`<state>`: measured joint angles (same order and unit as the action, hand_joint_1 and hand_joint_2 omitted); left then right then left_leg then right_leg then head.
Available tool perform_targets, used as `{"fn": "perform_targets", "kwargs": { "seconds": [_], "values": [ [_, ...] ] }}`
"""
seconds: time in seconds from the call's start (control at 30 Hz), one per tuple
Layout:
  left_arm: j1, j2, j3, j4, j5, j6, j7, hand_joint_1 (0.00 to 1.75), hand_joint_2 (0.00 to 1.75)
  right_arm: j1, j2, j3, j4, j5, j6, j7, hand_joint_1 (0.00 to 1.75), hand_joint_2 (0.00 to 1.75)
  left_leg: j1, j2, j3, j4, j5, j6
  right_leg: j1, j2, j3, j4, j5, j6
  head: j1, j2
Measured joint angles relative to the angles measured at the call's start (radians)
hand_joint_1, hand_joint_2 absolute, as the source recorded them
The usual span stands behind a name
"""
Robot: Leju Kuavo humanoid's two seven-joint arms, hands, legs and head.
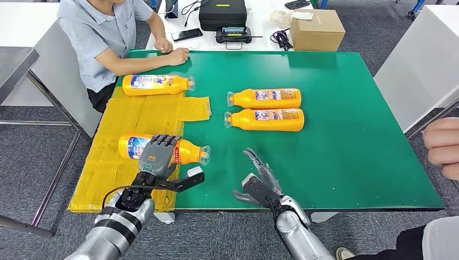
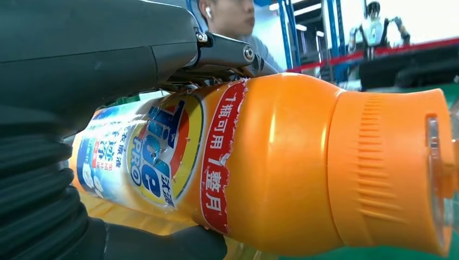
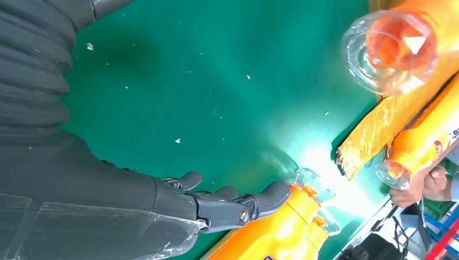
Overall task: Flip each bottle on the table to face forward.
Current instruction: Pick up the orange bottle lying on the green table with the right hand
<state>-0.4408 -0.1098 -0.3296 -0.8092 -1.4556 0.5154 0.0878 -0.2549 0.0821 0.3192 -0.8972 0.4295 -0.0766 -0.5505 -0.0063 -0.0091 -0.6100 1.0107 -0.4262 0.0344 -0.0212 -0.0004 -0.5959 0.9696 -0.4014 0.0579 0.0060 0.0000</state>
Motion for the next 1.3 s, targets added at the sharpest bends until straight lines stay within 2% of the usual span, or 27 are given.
{"fn": "perform_targets", "kwargs": {
  "seconds": [0.27,0.3,0.4,0.43,0.5,0.67,1.07,1.17,1.3],
  "values": [
    [-0.034,0.007,-0.004,0.074,0.004,-0.022,0.006,1.74,1.75,0.000,0.003,-0.009,0.000,0.000,0.006,0.000,0.00,1.75,0.000,0.000,0.000,0.000,0.000,0.000,0.000,0.000,0.000,0.000,0.000,0.000,0.000,0.000],
    [-0.040,0.007,-0.005,0.083,0.004,-0.031,0.010,1.60,1.75,0.000,0.003,-0.010,0.000,0.000,0.007,0.000,0.00,1.75,0.000,0.000,0.000,0.000,0.000,0.000,0.000,0.000,0.000,0.000,0.000,0.000,0.000,0.000],
    [-0.062,0.007,-0.010,0.119,0.006,-0.048,0.024,0.41,1.75,0.000,0.003,-0.010,0.000,0.002,0.013,-0.001,0.00,1.75,0.000,0.000,0.000,0.000,0.000,0.000,0.000,0.000,0.000,0.000,0.000,0.000,0.000,0.000],
    [-0.070,0.007,-0.012,0.133,0.008,-0.054,0.027,0.11,1.75,0.000,0.003,-0.010,0.000,0.003,0.015,-0.002,0.00,1.75,0.000,0.000,0.000,0.000,0.000,0.000,0.000,0.000,0.000,0.000,0.000,0.000,0.000,0.000],
    [-0.087,0.007,-0.017,0.162,0.014,-0.081,0.033,0.00,1.75,-0.001,0.004,-0.011,0.000,0.006,0.016,-0.002,0.00,1.75,0.000,0.000,0.000,0.000,0.000,0.000,0.000,0.000,0.000,0.000,0.000,0.000,0.000,0.000],
    [-0.131,0.006,-0.020,0.223,0.037,-0.152,0.033,0.00,1.75,-0.002,0.006,-0.013,0.000,0.011,0.021,-0.003,0.00,1.75,0.000,0.000,0.002,0.000,0.000,0.000,0.000,0.000,0.003,0.000,0.000,0.000,0.000,0.000],
    [-0.181,0.005,-0.020,0.305,0.083,-0.164,0.004,0.00,1.75,-0.015,0.008,-0.023,0.009,0.017,0.026,-0.011,0.00,1.75,0.000,0.000,0.007,0.000,0.000,0.000,0.000,0.000,0.007,0.000,0.000,0.000,0.000,0.000],
    [-0.176,0.005,-0.019,0.310,0.086,-0.111,-0.003,0.00,1.75,-0.015,0.008,-0.029,0.011,0.018,0.024,-0.014,0.00,1.75,0.000,0.000,0.007,0.000,0.000,0.000,0.000,0.000,0.007,0.000,0.000,0.000,0.000,0.000],
    [-0.115,0.002,-0.018,0.263,0.118,0.101,-0.085,0.00,1.75,-0.008,0.007,-0.039,0.012,0.019,0.009,-0.018,0.00,1.75,0.000,0.000,0.006,0.000,0.000,0.000,0.000,0.000,0.006,0.000,0.000,0.000,0.000,0.000]
  ]
}}
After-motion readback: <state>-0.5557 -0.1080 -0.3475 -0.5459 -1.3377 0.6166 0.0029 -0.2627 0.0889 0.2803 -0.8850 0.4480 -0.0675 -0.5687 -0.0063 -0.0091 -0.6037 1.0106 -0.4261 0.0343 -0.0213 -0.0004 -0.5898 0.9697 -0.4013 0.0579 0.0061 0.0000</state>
